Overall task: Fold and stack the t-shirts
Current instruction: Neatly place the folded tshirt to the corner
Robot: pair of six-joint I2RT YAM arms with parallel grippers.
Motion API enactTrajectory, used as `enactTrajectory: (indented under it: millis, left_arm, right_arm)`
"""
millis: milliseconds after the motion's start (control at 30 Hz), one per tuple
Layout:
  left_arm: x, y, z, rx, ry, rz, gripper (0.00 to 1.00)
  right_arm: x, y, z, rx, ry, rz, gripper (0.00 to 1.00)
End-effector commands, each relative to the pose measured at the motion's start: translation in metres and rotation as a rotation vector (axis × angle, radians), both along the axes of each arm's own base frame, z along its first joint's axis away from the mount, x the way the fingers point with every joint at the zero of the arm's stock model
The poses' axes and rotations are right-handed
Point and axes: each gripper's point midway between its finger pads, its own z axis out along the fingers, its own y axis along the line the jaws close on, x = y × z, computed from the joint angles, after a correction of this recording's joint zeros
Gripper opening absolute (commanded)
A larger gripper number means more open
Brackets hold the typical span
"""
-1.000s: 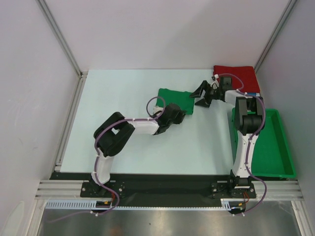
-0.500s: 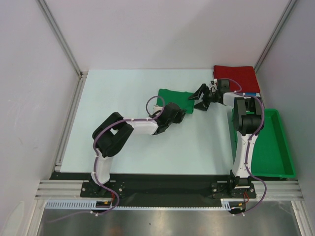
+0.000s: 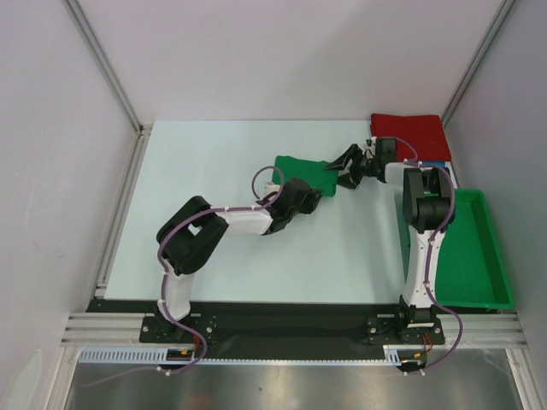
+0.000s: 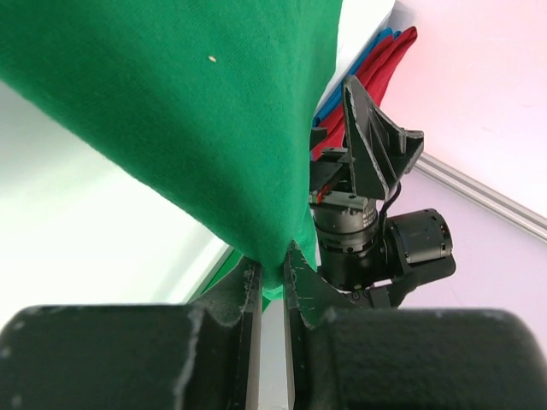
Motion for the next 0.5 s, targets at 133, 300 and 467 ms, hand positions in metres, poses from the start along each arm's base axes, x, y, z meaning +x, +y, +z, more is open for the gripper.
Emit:
enactTrajectory:
  millis: [133, 300, 467]
  left_arm:
    - [0.000, -0.003, 0.035, -0.061, -0.064, -0.029, 0.07]
    - [-0.004, -0.001, 0.029, -0.044, -0.054, -0.041, 0.07]
    - [-0.012, -0.004, 0.023, -0.027, -0.042, -0.091, 0.12]
  right_arm:
    - [0.024, -0.008, -0.023, -0.064, -0.045, -0.045, 0.66]
    - [0.030, -0.009, -0.029, -0.066, -0.061, -0.042, 0.52]
    - [0.034, -0.010, -0.027, -0.092, -0.113, -0.032, 0.22]
